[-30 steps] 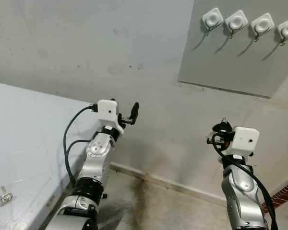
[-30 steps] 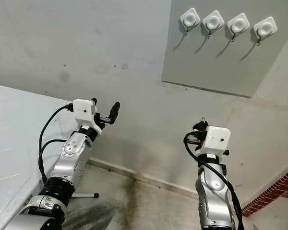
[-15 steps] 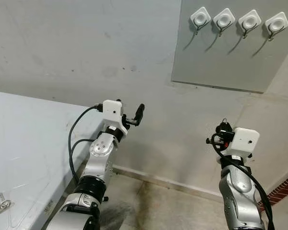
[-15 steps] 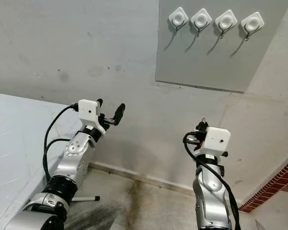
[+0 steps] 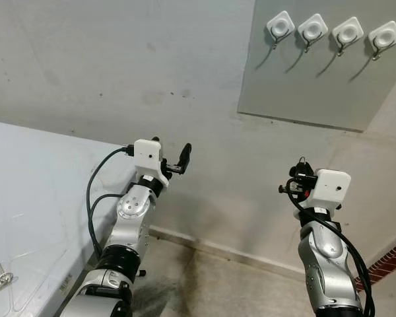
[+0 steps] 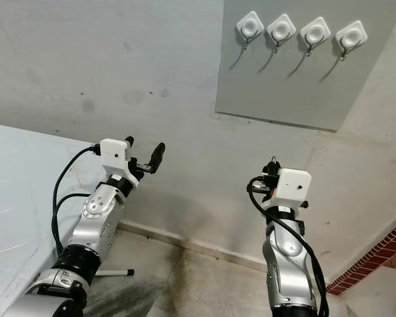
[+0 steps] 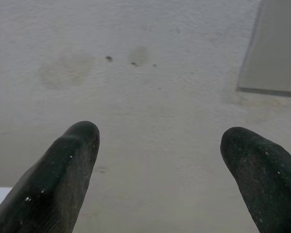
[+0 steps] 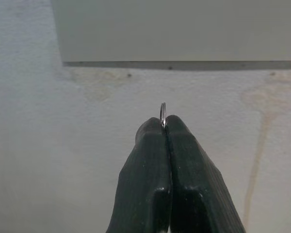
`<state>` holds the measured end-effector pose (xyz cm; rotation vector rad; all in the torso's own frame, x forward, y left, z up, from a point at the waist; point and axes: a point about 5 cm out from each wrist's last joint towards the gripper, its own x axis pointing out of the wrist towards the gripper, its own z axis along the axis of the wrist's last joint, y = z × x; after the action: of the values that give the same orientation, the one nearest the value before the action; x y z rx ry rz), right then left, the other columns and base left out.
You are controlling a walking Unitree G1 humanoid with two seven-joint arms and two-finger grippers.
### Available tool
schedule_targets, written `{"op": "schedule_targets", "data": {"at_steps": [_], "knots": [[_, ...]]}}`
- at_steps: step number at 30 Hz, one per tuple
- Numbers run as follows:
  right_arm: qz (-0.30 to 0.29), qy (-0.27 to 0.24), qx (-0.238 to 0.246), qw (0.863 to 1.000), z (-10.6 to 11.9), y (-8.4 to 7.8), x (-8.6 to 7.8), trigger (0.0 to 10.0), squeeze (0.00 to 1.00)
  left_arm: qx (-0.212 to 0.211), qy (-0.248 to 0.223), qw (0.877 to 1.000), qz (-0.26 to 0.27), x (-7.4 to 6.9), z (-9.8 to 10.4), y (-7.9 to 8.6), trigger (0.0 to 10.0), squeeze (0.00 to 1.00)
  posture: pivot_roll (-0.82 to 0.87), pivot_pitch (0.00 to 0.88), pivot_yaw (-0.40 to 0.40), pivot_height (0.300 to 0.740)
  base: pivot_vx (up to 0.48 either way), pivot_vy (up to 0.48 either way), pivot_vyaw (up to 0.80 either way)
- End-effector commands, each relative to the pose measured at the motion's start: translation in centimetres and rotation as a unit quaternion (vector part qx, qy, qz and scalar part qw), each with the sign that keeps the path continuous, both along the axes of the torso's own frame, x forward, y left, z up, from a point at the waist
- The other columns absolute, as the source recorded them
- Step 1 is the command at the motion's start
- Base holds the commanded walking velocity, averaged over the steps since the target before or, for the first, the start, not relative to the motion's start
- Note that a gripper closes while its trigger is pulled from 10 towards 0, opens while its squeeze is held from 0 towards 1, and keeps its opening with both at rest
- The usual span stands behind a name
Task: Hang keys on a hook
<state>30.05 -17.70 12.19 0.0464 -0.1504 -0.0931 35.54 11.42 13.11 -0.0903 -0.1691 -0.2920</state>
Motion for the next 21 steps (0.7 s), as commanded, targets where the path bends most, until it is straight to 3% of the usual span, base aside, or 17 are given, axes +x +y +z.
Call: {"op": "schedule_targets", "data": {"at_steps": [1, 11, 15, 21], "knots": [[0.004, 0.001, -0.003, 1.0, 0.12, -0.17, 0.2, 10.0, 0.0, -0.004, -0.004, 1.0, -0.002, -0.1, 0.11, -0.03, 10.0, 0.0, -0.05, 0.002, -0.012, 0.74, 0.0, -0.442, 0.0], [0.015, 0.007, -0.006, 1.0, -0.07, -0.05, 0.28, 10.0, 0.0, -0.008, 0.001, 1.0, 0.007, -0.48, -0.38, 0.18, 10.0, 0.0, -0.04, 0.008, -0.031, 0.74, 0.0, -0.444, 0.0], [0.018, 0.009, -0.007, 1.0, -0.09, 0.0, 0.31, 10.0, 0.0, -0.034, 0.001, 0.999, 0.015, -0.59, -0.37, 0.32, 10.0, 0.0, -0.03, 0.01, -0.037, 0.74, 0.0, 0.0, 0.0], [0.021, 0.01, -0.008, 1.0, -0.1, -0.04, 0.33, 10.0, 0.0, -0.036, 0.002, 0.999, 0.019, -0.63, -0.36, 0.3, 10.0, 0.0, -0.03, 0.011, -0.039, 0.74, 0.0, 0.0, 0.0]]}}
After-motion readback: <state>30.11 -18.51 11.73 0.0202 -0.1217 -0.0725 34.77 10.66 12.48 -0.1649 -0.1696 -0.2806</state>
